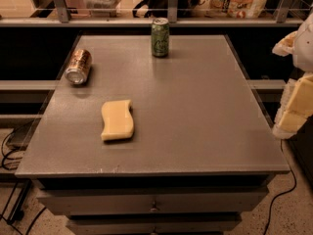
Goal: Pick sponge
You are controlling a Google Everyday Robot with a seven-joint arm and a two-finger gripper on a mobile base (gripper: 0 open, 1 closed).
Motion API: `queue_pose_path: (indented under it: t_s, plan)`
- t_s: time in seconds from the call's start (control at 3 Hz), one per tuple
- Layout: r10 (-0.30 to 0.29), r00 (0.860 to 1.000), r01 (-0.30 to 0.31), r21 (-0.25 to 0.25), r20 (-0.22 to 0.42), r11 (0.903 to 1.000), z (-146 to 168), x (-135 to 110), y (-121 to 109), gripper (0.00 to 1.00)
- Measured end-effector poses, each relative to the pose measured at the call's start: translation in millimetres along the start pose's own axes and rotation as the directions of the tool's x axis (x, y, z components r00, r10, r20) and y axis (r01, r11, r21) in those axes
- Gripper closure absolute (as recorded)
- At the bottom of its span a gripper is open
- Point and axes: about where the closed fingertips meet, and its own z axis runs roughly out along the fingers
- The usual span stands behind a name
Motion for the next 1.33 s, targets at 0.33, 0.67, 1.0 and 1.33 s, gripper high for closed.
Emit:
queue_pose_path:
  t_s: [0.33,0.67,1.0,1.33]
  plan:
    - [-0.001,1.0,0.001,0.004,0.005,1.0,-0.9,-1.2,-0.2,0.0]
    - [-0.036,0.995,0.036,0.0,0.096,0.9993,4.5,-19.6,1.3,0.0]
    - [-0.084,0.965,0.083,0.014,0.248,0.9965,18.4,-70.1,0.8,0.0]
    - [-0.084,0.966,0.083,0.014,0.246,0.9965,18.2,-69.6,1.0,0.0]
